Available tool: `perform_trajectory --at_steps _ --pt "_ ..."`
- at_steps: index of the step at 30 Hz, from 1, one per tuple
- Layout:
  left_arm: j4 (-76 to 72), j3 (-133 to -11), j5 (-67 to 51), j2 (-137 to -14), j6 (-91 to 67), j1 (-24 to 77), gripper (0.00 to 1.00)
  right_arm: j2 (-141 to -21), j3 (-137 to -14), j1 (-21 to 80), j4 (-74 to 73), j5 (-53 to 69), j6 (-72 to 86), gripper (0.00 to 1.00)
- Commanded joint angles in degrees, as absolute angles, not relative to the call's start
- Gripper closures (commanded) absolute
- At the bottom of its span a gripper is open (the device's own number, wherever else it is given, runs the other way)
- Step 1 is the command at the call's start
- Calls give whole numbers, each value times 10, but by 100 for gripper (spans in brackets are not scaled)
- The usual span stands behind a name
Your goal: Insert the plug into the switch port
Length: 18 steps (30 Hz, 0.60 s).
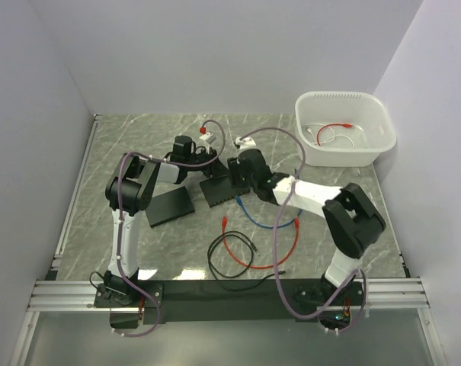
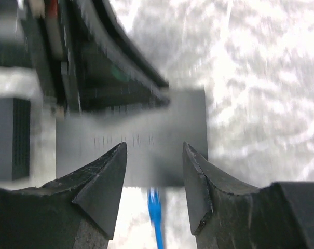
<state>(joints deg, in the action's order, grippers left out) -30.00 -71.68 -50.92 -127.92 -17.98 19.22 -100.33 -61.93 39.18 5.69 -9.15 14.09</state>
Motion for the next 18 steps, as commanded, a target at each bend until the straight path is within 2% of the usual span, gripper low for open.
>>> perform_trajectory --at_steps 1,6,18 --pt "-200 -691 -513 -1314 -168 204 71 -930 -566 417 91 -124 155 46" --pt "-199 -691 -513 -1315 -168 203 72 -875 -501 439 100 -134 177 48" --pt "-198 -693 -516 -1316 -168 203 74 -921 -468 469 102 -149 212 57"
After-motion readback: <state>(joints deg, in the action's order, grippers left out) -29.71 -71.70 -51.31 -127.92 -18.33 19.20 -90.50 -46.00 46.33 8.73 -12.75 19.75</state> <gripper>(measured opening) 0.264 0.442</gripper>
